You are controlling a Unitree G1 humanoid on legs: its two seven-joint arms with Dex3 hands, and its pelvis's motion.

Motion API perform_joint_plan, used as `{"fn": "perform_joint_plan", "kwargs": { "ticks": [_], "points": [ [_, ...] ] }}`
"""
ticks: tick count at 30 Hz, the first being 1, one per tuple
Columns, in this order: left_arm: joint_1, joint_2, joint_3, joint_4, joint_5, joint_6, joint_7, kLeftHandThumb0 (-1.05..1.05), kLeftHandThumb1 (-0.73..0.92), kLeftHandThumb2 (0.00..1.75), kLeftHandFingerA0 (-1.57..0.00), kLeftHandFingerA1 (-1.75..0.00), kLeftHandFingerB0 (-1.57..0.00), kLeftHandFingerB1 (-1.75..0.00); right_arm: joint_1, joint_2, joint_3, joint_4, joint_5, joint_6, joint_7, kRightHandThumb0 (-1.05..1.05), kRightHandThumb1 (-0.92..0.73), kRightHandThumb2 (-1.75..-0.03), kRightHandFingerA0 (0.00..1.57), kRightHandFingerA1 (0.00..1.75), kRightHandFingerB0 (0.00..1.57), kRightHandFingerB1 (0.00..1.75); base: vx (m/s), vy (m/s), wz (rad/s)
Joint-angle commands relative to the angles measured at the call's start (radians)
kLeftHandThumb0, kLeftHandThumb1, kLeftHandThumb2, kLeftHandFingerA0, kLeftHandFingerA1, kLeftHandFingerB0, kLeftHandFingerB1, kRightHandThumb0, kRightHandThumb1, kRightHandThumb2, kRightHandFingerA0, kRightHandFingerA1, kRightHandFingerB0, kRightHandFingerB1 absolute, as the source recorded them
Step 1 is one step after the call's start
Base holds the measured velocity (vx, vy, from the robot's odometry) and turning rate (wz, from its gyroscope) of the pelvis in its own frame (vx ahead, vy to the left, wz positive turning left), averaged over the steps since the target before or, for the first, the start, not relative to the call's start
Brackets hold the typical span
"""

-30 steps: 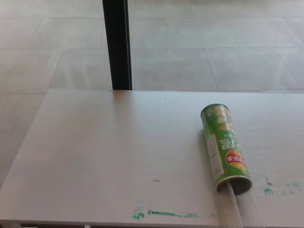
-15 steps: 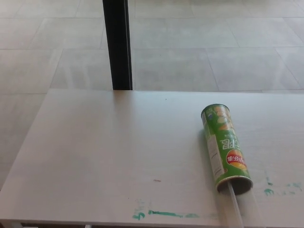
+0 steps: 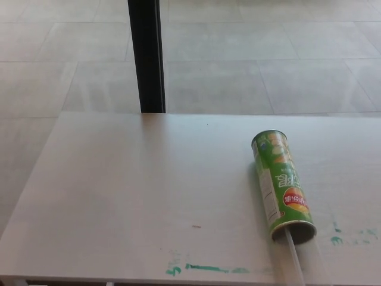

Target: Use the finger on the right hand of the robot to pull out the chips tray kept inside a container in the middle of the desk

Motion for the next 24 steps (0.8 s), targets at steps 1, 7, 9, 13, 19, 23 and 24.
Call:
{"fn": "perform_joint_plan", "kwargs": {
  "ticks": [1, 7, 9, 13, 19, 23, 24],
  "points": [
    [0.014, 0.016, 0.003, 0.003, 0.008, 0.017, 0.005, -0.37, 0.72, 0.61, -0.46, -0.53, -0.45, -0.47, 0.009, 0.004, -0.005, -0.015, 0.017, 0.012, -0.005, -0.36, -0.67, -0.59, 0.76, 0.93, 0.42, 0.45, 0.0, 0.0, 0.0],
    [-0.011, 0.039, 0.001, 0.091, 0.02, -0.026, 0.003, -0.34, 0.71, 0.61, -0.47, -0.51, -0.48, -0.47, -0.002, 0.008, -0.017, -0.023, 0.036, 0.036, 0.01, -0.34, -0.66, -0.59, 0.76, 0.95, 0.4, 0.46, 0.0, 0.0, 0.0],
    [-0.009, 0.047, -0.004, 0.101, 0.022, -0.032, -0.005, -0.35, 0.72, 0.61, -0.48, -0.52, -0.49, -0.49, -0.001, 0.01, -0.018, -0.029, 0.038, 0.035, 0.014, -0.33, -0.66, -0.58, 0.77, 0.95, 0.4, 0.46, 0.0, 0.0, 0.0],
    [-0.009, 0.054, 0.001, 0.074, 0.015, -0.006, -0.001, -0.36, 0.71, 0.6, -0.5, -0.56, -0.52, -0.52, 0.0, 0.023, -0.018, -0.068, 0.048, 0.055, 0.008, -0.33, -0.67, -0.58, 0.78, 0.96, 0.41, 0.46, 0.0, 0.0, 0.0],
    [0.007, 0.063, -0.01, 0.05, 0.019, -0.009, -0.018, -0.36, 0.71, 0.61, -0.48, -0.53, -0.52, -0.5, 0.001, 0.022, -0.021, -0.066, 0.047, 0.067, -0.005, -0.33, -0.68, -0.6, 0.75, 0.91, 0.41, 0.43, 0.0, 0.0, 0.0],
    [-0.023, 0.075, -0.027, 0.107, 0.035, -0.03, -0.012, -0.36, 0.72, 0.61, -0.51, -0.52, -0.51, -0.48, -0.002, 0.026, -0.034, -0.051, 0.063, 0.062, -0.001, -0.33, -0.66, -0.59, 0.74, 0.95, 0.41, 0.46, 0.0, 0.0, 0.0],
    [-0.02, 0.072, -0.015, 0.104, 0.02, -0.023, -0.016, -0.35, 0.72, 0.61, -0.5, -0.52, -0.5, -0.48, -0.006, 0.026, -0.033, -0.051, 0.064, 0.07, -0.003, -0.34, -0.65, -0.59, 0.77, 0.94, 0.43, 0.47, 0.0, 0.0, 0.0]
  ]
}}
